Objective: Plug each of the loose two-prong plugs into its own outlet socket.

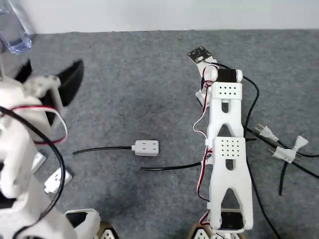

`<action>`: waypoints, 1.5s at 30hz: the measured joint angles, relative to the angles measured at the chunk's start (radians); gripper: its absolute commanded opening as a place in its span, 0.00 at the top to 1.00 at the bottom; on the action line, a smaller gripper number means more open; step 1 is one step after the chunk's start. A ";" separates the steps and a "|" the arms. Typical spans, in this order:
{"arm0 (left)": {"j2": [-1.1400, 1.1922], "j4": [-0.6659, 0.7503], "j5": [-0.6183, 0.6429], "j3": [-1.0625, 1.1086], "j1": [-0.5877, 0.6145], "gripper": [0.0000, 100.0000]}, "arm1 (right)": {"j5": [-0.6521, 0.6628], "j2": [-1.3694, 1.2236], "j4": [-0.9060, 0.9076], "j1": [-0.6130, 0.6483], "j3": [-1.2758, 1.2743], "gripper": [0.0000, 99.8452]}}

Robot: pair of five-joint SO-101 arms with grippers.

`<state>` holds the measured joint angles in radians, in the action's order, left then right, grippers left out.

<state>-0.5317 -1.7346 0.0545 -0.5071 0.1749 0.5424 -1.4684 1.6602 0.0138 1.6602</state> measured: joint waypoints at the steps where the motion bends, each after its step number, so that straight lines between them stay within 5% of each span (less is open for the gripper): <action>1: -0.038 0.000 0.000 0.061 0.003 0.69 | 0.000 0.000 0.000 0.000 0.000 0.78; 13: -0.439 0.011 -0.068 0.663 0.002 0.69 | 0.000 0.000 0.000 0.000 0.000 0.77; 25: -0.799 0.310 -0.235 1.378 0.008 0.69 | 0.000 0.000 0.003 0.000 0.005 0.77; 35: -1.099 0.519 -0.230 1.766 0.008 0.69 | -0.021 0.000 0.003 0.000 0.005 0.77; 45: -1.269 0.664 -0.120 2.027 0.152 0.69 | -0.006 0.126 0.091 -0.063 0.002 0.78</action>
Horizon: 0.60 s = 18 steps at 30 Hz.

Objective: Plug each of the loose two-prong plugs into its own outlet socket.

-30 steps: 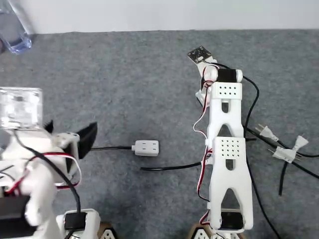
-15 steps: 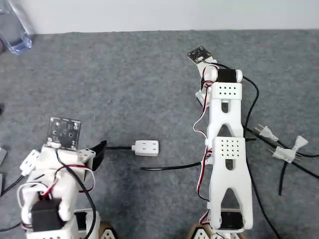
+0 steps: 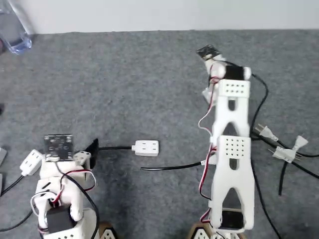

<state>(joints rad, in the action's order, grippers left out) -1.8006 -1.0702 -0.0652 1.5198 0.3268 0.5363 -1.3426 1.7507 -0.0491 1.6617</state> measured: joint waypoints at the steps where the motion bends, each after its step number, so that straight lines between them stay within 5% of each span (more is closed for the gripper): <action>1: 0.000 0.000 0.020 0.008 0.002 0.69 | 0.002 0.031 0.002 -0.012 0.000 0.78; 11: 0.000 0.071 0.049 0.117 0.008 0.69 | -0.014 0.293 0.002 -0.155 -0.009 0.78; 18: 0.000 0.072 0.049 0.118 0.008 0.69 | -0.014 0.595 0.005 -0.201 -0.256 0.78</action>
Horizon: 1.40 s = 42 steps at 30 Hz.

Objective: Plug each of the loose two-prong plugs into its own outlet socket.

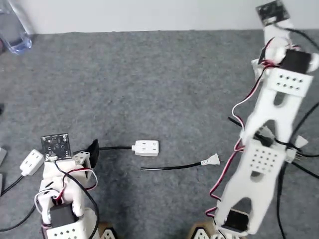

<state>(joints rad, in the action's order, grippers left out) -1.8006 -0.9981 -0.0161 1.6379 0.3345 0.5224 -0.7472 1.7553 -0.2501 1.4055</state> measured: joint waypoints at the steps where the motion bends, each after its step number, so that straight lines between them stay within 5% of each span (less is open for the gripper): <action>1: 0.000 0.000 0.000 0.000 0.000 0.69 | 0.000 0.054 0.000 0.002 -0.051 0.78; 20: 0.000 0.028 -0.021 0.025 0.002 0.69 | 0.000 0.979 0.002 0.052 -1.011 0.78; 28: 0.000 0.028 -0.028 0.025 0.002 0.69 | -0.209 1.203 0.002 0.072 -1.482 0.78; 34: 0.000 0.028 -0.028 0.028 0.002 0.69 | -0.230 1.226 0.002 0.124 -1.729 0.78; 42: 0.000 0.028 -0.028 0.037 0.002 0.69 | 0.041 1.235 -0.092 0.123 -1.904 0.78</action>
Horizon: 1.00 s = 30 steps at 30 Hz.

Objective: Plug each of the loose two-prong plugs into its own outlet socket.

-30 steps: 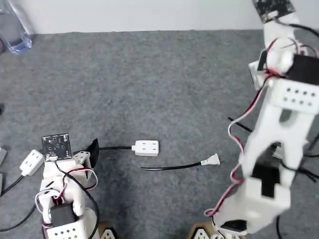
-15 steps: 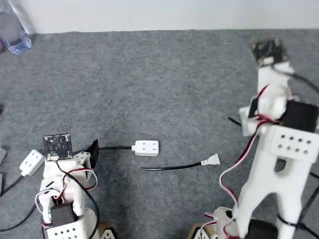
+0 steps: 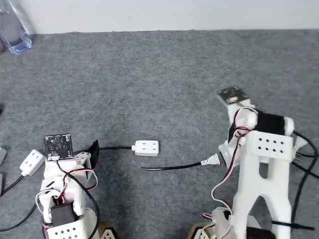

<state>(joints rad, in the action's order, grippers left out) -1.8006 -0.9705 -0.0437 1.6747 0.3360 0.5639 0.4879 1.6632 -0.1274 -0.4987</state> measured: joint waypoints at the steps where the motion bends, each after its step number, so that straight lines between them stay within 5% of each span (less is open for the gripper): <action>1: 0.000 0.000 -0.006 0.000 0.000 0.69 | 0.044 0.000 -0.025 0.000 -0.021 0.78; 11: 0.000 0.000 -0.038 0.000 0.000 0.69 | 0.508 0.000 -0.265 0.068 -0.215 0.78; 20: 0.000 0.000 -0.043 0.000 0.000 0.69 | 0.700 0.000 -0.361 0.222 -0.299 0.78; 30: 0.000 0.000 -0.043 0.000 0.000 0.69 | 0.936 -0.229 -0.397 0.169 -0.287 0.78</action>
<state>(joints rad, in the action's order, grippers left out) -1.8006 -0.9705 -0.0867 1.6747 0.3360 1.4998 0.2593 1.2658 0.0414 -0.7856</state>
